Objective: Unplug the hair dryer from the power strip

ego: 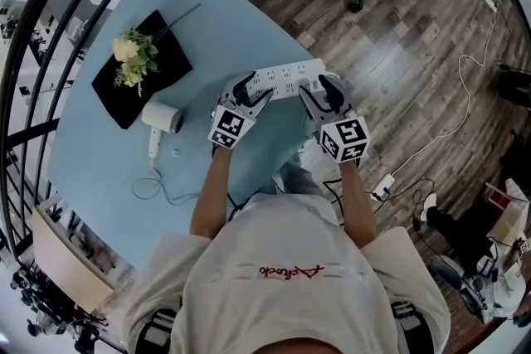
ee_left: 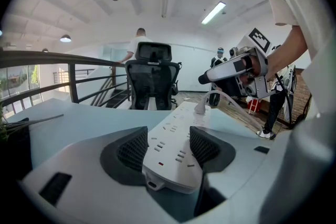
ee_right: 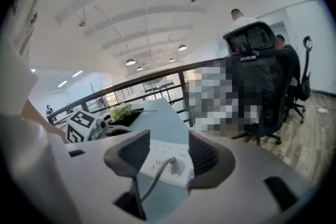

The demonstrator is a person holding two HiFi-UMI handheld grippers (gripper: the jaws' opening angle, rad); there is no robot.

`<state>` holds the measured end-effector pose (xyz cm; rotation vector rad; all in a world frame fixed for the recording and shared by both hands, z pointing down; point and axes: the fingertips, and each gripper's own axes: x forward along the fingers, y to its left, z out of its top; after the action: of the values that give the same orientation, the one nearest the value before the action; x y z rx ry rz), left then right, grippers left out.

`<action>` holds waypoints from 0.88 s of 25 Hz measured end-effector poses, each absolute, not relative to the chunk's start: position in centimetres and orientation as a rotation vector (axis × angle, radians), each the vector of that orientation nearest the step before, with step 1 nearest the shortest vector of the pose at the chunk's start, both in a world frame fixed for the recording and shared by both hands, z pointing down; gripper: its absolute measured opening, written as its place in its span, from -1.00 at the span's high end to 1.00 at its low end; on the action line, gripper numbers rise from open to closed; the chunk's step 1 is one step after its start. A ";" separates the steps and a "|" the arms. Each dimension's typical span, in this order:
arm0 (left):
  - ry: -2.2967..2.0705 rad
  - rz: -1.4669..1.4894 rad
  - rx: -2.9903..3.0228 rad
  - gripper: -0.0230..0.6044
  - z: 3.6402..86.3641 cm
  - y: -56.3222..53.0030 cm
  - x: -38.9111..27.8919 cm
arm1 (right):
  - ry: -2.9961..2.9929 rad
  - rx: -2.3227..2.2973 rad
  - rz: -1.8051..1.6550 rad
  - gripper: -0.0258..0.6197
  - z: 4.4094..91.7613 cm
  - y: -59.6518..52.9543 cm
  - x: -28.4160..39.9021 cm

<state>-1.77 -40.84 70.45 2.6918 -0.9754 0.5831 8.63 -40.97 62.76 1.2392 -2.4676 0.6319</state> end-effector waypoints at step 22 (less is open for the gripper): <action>-0.974 0.575 2.698 0.14 70.3 -40.8 -1.8 | -2.232 1.215 0.580 0.24 67.8 -39.9 8.1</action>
<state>-1.78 -40.81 70.35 2.6980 -0.9738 0.5745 8.11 -39.87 67.80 1.2146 -2.2323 0.5803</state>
